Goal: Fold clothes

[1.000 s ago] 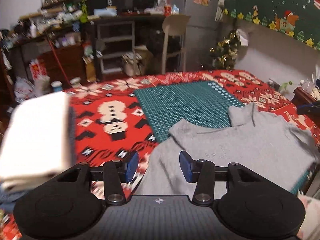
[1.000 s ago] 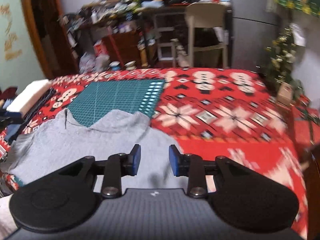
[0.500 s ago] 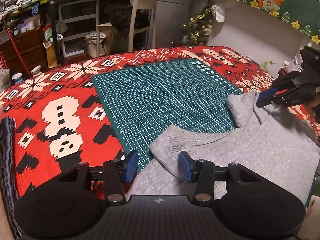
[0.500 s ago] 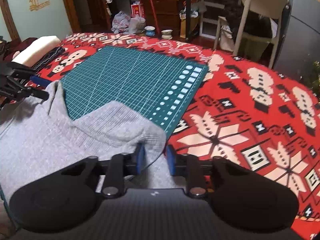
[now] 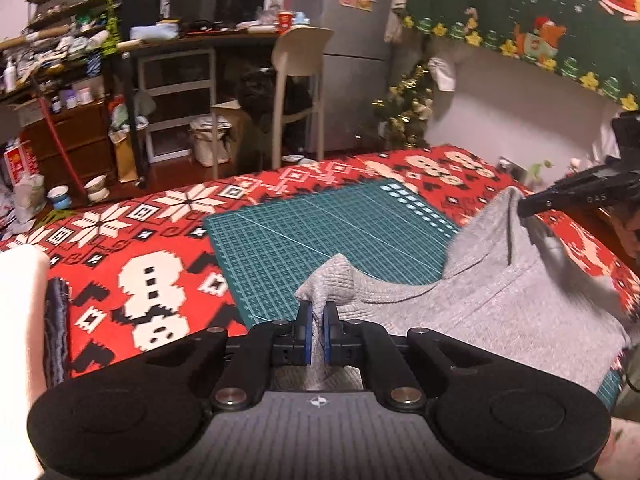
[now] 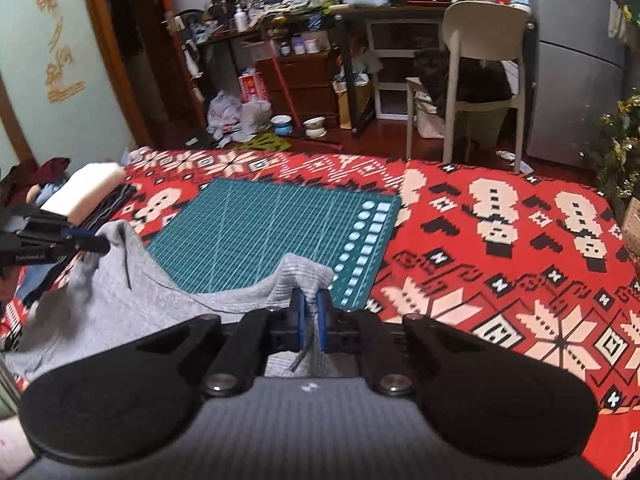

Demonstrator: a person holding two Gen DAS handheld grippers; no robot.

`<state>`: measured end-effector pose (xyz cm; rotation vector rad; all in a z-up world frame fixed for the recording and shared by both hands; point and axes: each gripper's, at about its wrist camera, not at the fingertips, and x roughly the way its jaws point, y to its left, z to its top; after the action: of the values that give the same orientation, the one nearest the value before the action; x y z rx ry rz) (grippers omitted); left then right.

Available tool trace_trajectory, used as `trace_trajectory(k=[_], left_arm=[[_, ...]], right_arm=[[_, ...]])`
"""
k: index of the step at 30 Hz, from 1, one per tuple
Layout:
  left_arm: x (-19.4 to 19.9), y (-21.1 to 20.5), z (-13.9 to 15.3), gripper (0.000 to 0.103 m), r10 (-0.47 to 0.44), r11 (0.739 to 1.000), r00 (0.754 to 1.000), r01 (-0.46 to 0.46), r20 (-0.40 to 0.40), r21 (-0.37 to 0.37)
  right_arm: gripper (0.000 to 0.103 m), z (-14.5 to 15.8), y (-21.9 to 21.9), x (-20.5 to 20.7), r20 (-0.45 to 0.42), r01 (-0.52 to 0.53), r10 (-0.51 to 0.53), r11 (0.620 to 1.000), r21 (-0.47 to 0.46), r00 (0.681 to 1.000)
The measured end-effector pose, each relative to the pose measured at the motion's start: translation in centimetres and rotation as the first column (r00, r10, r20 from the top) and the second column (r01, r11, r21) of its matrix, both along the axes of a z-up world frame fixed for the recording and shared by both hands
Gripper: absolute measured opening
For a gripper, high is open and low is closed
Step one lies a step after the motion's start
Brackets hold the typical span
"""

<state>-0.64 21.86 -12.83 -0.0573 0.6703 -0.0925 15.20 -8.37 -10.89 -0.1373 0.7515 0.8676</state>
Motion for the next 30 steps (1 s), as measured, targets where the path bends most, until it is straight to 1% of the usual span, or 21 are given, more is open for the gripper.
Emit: trace_trajectory(k=[3,5,9,12,15,17,18,19,21,22,23,25,27,29,30], left_arm=[[1.6,0.9,-0.6,0.005,0.041,0.999,0.999,-0.041,-0.026,-0.012],[2.9,1.6,-1.3,0.005,0.064,0.998,0.996,-0.065,-0.056,-0.022],[5.0,3.0,-2.5,0.005,0.111,0.992,0.988,-0.117,-0.111,-0.048],[6.1,4.1,-3.0,0.005,0.138,0.985,0.981,-0.150,-0.134,-0.082],[6.8,4.8,-3.5,0.005,0.161,0.980,0.975,-0.176,-0.154,-0.092],[6.9,5.0,-3.7,0.005,0.165,0.978,0.973,-0.183,-0.163,-0.099],[6.9,5.1,-3.8,0.006,0.166,0.978,0.972,-0.184,-0.166,-0.100],[6.9,5.1,-3.9,0.008,0.169,0.977,0.972,-0.187,-0.165,-0.099],[6.8,5.1,-3.9,0.016,0.183,0.976,0.970,-0.199,-0.163,-0.087],[6.7,5.2,-3.9,0.021,0.191,0.975,0.968,-0.206,-0.160,-0.085],[6.6,5.2,-3.8,0.028,0.199,0.973,0.967,-0.214,-0.157,-0.084],[6.3,5.4,-3.4,0.033,0.209,0.970,0.968,-0.223,-0.141,-0.094],[5.9,5.5,-3.0,0.035,0.218,0.967,0.968,-0.232,-0.124,-0.105],[5.6,5.7,-2.6,0.049,0.228,0.964,0.968,-0.240,-0.107,-0.117],[5.4,5.7,-2.4,0.051,0.232,0.962,0.968,-0.244,-0.099,-0.123]], right_arm=[[0.007,-0.3,1.1,1.5,-0.015,0.017,-0.017,1.000,-0.002,1.000],[0.007,-0.8,2.0,2.6,-0.024,0.022,-0.023,1.000,-0.007,0.999],[0.007,-2.5,4.4,5.1,-0.047,0.037,-0.038,0.999,-0.037,0.998],[0.007,-4.0,6.0,6.8,-0.065,0.044,-0.048,0.997,-0.060,0.997],[0.007,-5.1,7.1,8.2,-0.074,0.052,-0.056,0.997,-0.063,0.996],[0.009,-5.7,7.7,8.9,-0.079,0.058,-0.064,0.996,-0.068,0.995],[0.014,-6.0,7.9,9.2,-0.082,0.061,-0.067,0.996,-0.071,0.994],[0.017,-6.2,8.1,9.5,-0.085,0.066,-0.072,0.995,-0.070,0.994],[0.023,-6.4,8.0,9.7,-0.090,0.084,-0.088,0.995,-0.052,0.992],[0.023,-6.4,7.8,9.7,-0.093,0.093,-0.097,0.995,-0.044,0.991],[0.023,-6.3,7.6,9.7,-0.094,0.100,-0.103,0.994,-0.033,0.990],[0.025,-5.6,7.0,9.5,-0.086,0.113,-0.113,0.994,-0.006,0.990],[0.027,-4.6,6.3,9.2,-0.073,0.121,-0.119,0.993,0.015,0.990],[0.030,-3.6,5.6,8.8,-0.059,0.126,-0.124,0.992,0.031,0.991],[0.031,-3.2,5.4,8.6,-0.052,0.124,-0.122,0.992,0.031,0.991]])
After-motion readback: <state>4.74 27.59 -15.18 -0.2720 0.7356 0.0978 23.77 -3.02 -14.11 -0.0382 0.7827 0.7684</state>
